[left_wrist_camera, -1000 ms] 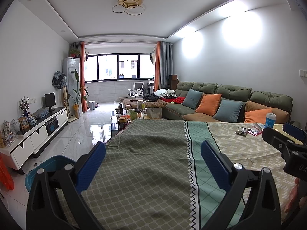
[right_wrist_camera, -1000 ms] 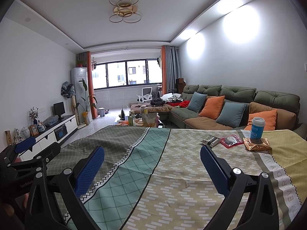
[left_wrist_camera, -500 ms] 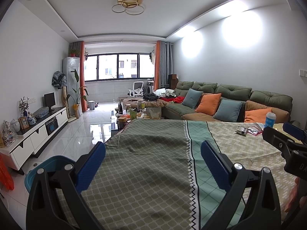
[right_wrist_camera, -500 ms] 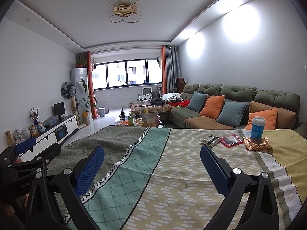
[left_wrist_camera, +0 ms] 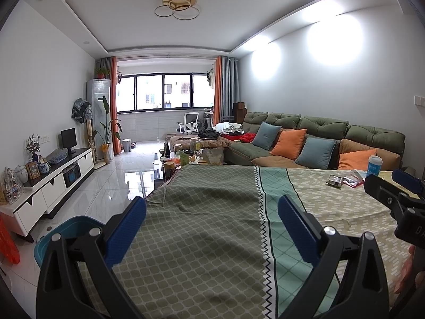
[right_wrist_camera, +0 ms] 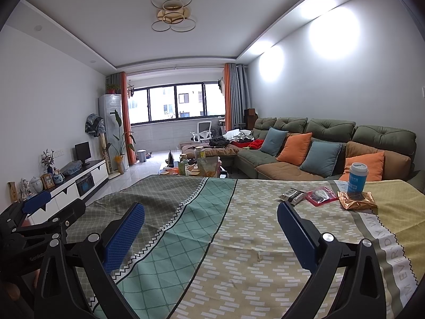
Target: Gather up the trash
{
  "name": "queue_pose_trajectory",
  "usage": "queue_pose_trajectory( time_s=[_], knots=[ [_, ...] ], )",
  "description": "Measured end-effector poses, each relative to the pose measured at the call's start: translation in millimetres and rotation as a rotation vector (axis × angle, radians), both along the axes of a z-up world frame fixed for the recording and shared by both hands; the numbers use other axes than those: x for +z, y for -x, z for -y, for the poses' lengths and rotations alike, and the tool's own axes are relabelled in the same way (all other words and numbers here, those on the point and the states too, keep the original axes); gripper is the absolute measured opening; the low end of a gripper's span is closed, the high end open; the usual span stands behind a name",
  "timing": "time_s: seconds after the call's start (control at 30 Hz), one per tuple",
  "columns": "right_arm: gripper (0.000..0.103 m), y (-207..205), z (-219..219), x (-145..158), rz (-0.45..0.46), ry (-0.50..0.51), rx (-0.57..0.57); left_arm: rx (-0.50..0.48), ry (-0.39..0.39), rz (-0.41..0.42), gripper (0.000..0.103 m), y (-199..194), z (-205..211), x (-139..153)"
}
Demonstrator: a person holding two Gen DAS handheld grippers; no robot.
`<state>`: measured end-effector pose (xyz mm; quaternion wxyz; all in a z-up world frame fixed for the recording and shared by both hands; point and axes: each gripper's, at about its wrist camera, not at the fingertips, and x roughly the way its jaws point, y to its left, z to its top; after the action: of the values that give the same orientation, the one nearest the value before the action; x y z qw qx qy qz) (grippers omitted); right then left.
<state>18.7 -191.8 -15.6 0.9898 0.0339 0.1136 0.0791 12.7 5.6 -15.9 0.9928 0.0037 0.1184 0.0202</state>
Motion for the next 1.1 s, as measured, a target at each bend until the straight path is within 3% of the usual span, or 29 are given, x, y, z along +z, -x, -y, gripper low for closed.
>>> queue_pose_trajectory(
  time_s=[0.8,1.1],
  knots=[
    [0.099,0,0,0,-0.002,0.0,-0.002,-0.023,0.01,-0.011,0.099,-2,2,-2],
    [0.099,-5,10,1,-0.03,-0.007,-0.016,-0.042,0.027,-0.165,0.1,-29,1,-12]
  ],
)
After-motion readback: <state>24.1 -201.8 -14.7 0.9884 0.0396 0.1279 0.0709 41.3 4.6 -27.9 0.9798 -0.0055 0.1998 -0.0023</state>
